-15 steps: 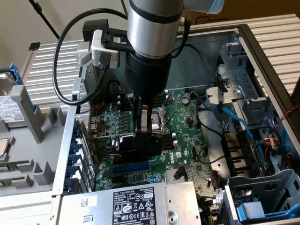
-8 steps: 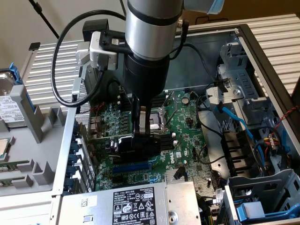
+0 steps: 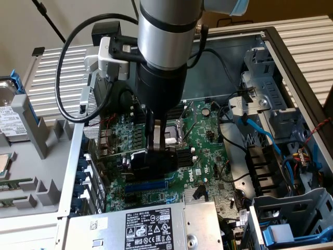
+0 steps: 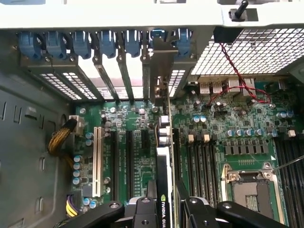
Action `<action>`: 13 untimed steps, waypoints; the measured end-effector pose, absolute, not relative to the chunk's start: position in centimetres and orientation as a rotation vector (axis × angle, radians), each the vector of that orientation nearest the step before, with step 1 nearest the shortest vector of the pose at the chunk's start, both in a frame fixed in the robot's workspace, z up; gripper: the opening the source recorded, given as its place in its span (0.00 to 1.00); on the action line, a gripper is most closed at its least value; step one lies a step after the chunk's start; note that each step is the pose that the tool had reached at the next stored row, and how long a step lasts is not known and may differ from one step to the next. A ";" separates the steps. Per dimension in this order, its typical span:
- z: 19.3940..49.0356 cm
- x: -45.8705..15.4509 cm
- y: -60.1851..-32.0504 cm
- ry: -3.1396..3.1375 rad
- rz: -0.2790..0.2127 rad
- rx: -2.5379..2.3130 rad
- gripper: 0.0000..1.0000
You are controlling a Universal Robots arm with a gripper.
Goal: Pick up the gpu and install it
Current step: 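Insert the gpu into the slot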
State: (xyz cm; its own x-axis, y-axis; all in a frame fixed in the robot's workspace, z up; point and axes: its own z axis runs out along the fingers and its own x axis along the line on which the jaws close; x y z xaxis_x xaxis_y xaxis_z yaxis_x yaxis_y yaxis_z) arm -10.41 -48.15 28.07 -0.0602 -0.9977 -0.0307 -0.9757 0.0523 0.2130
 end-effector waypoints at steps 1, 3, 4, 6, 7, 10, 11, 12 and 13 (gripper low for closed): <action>28.1 -10.4 -48.2 -2.187 -0.275 2.061 0.26; 28.1 -10.4 -48.2 -2.184 -0.292 2.056 0.26; 28.1 -10.4 -48.3 -2.182 -0.298 2.052 0.26; 28.1 -10.4 -48.4 -2.182 -0.302 2.051 0.26; 28.1 -10.4 -48.5 -2.181 -0.306 2.050 0.26; 28.0 -10.4 -48.8 -2.175 -0.322 2.043 0.26; 28.1 -10.3 -49.0 -2.172 -0.328 2.041 0.26; 28.1 -10.3 -49.1 -2.171 -0.333 2.039 0.26; 28.1 -10.2 -49.2 -2.170 -0.337 2.039 0.26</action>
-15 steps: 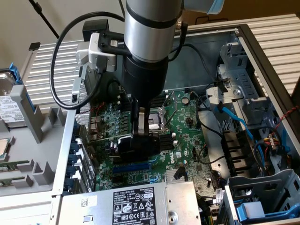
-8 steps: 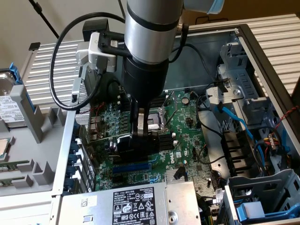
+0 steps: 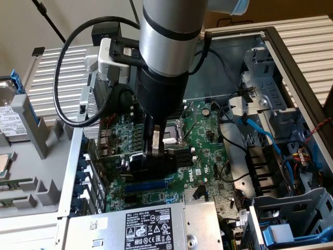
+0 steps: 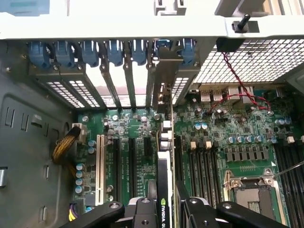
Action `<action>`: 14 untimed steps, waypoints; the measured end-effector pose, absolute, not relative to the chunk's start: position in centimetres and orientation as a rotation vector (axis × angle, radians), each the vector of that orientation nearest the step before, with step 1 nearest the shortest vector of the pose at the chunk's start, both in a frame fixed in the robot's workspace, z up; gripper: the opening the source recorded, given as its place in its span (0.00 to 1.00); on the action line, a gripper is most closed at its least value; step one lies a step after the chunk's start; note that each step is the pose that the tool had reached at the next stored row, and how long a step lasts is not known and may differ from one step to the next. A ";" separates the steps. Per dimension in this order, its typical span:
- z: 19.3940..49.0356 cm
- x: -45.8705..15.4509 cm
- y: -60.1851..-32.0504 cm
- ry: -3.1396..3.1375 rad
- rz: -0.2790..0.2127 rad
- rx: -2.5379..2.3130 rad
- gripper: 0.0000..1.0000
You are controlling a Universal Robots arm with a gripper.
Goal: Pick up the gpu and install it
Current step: 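Insert the gpu into the slot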
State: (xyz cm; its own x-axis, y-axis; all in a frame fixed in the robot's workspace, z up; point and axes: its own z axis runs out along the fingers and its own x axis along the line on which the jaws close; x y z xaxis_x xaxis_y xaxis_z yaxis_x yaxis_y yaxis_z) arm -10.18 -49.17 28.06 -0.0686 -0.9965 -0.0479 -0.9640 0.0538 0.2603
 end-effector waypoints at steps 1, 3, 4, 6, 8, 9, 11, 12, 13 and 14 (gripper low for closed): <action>28.1 -10.0 -49.2 -2.170 -0.341 2.039 0.26; 28.1 -9.6 -49.3 -2.169 -0.347 2.039 0.26; 28.1 -9.4 -49.3 -2.169 -0.350 2.040 0.26; 28.1 -9.1 -49.4 -2.167 -0.359 2.039 0.26; 28.1 -8.9 -49.5 -2.163 -0.369 2.035 0.26; 28.1 -8.9 -49.5 -2.160 -0.374 2.032 0.26; 28.1 -8.6 -49.5 -2.154 -0.383 2.025 0.26; 28.1 -8.5 -49.5 -2.154 -0.384 2.025 0.26; 28.1 -8.4 -49.5 -2.154 -0.384 2.025 0.26; 28.1 -8.4 -49.5 -2.154 -0.384 2.025 0.26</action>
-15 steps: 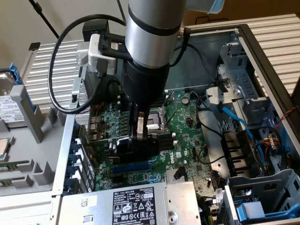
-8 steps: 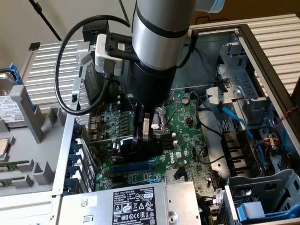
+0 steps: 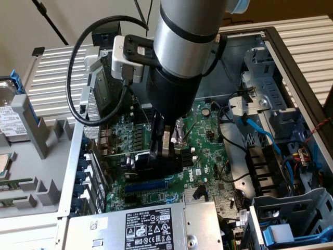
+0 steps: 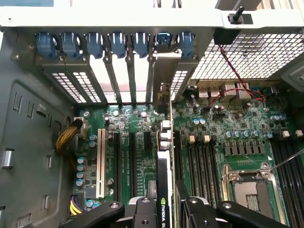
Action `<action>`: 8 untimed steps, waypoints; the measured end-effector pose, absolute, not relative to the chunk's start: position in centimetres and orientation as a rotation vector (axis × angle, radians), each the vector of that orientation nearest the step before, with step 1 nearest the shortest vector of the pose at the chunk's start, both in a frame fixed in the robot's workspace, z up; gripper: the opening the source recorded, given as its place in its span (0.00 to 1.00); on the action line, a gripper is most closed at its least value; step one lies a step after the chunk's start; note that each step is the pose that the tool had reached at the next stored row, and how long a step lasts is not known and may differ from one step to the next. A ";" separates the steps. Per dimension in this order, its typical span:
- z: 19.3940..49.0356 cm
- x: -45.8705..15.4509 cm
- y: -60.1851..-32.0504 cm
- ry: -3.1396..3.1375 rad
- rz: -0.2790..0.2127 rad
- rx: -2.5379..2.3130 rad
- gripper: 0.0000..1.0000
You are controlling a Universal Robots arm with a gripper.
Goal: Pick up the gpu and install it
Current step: 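Insert the gpu into the slot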
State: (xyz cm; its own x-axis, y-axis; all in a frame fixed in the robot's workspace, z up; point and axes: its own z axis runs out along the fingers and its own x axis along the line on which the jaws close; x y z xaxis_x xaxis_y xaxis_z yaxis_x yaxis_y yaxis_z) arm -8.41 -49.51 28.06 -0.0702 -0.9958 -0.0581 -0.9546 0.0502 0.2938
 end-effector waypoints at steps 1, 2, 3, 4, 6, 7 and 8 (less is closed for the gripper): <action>28.1 -8.4 -49.5 -2.154 -0.384 2.025 0.26; 28.1 -8.4 -49.5 -2.154 -0.384 2.025 0.26; 28.1 -8.4 -49.5 -2.154 -0.384 2.025 0.26; 28.1 -8.3 -49.5 -2.153 -0.384 2.025 0.26; 28.1 -7.9 -49.5 -2.152 -0.387 2.023 0.26; 28.1 -7.7 -49.5 -2.150 -0.390 2.021 0.26; 28.1 -7.6 -49.5 -2.148 -0.394 2.018 0.26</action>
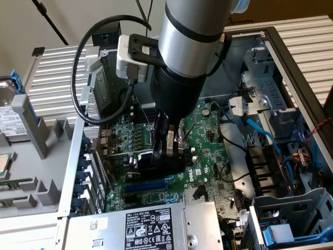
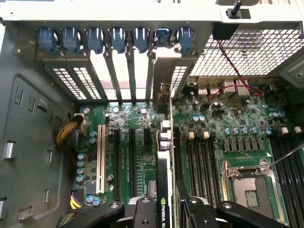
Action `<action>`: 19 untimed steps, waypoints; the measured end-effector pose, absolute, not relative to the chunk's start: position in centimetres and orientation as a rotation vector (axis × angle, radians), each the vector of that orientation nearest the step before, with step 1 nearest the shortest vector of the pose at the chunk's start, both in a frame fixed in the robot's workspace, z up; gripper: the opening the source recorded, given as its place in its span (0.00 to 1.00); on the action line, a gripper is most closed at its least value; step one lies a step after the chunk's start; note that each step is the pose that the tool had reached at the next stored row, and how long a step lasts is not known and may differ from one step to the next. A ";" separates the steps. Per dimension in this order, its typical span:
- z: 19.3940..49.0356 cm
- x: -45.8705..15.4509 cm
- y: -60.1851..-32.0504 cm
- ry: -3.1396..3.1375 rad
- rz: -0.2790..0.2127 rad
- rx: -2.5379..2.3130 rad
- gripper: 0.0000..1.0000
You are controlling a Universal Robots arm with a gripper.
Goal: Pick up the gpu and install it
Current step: 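Insert the gpu into the slot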
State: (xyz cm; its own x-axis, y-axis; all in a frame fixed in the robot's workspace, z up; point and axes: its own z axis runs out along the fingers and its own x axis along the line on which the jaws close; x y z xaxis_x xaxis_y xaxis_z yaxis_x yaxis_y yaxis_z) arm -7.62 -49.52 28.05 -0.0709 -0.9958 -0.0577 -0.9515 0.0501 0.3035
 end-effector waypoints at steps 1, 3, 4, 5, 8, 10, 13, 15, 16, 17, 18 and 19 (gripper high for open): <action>28.1 -7.5 -49.5 -2.144 -0.399 2.015 0.26; 28.1 -7.3 -49.6 -2.136 -0.413 2.005 0.26; 28.1 -7.2 -49.6 -2.131 -0.420 2.000 0.26; 28.1 -7.0 -49.6 -2.127 -0.425 1.997 0.26; 28.0 -6.6 -49.7 -2.121 -0.435 1.990 0.26; 28.0 -6.5 -49.7 -2.117 -0.443 1.986 0.26; 28.0 -6.5 -49.7 -2.112 -0.451 1.980 0.26; 28.0 -6.5 -49.7 -2.111 -0.452 1.979 0.26; 28.0 -6.5 -49.7 -2.111 -0.453 1.979 0.26; 28.0 -6.5 -49.7 -2.111 -0.453 1.979 0.26; 28.0 -6.5 -49.7 -2.111 -0.453 1.979 0.26; 28.0 -6.5 -49.7 -2.111 -0.453 1.979 0.26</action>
